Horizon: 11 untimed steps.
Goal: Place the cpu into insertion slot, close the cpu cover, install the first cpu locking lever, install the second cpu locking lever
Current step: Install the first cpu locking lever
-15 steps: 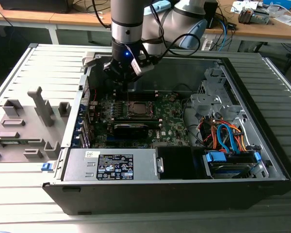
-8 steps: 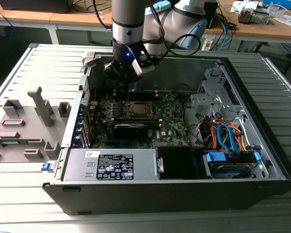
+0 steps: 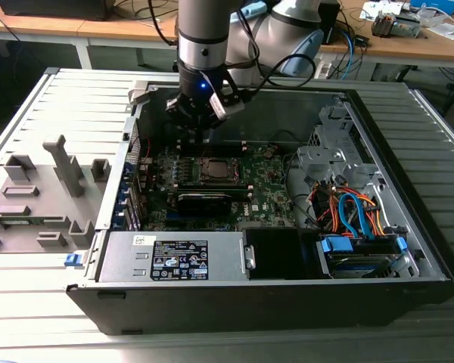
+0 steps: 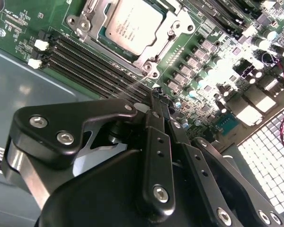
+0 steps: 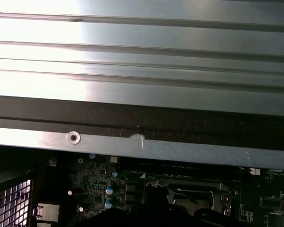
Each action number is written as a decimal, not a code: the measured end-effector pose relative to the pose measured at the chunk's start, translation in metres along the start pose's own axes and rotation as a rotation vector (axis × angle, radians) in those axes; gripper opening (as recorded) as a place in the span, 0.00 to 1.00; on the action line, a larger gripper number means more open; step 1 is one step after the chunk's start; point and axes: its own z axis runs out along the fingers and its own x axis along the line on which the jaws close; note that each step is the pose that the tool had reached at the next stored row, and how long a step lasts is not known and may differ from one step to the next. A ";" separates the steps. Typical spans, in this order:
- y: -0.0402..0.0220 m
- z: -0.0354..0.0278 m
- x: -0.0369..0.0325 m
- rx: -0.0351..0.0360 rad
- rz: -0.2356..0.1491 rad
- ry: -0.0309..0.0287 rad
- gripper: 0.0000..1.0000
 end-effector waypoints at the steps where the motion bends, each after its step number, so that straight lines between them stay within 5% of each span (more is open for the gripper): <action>1: -0.0001 0.0001 -0.0006 0.0001 0.000 0.0000 0.11; 11: -0.0005 0.0011 -0.0055 0.0000 0.000 0.0000 0.11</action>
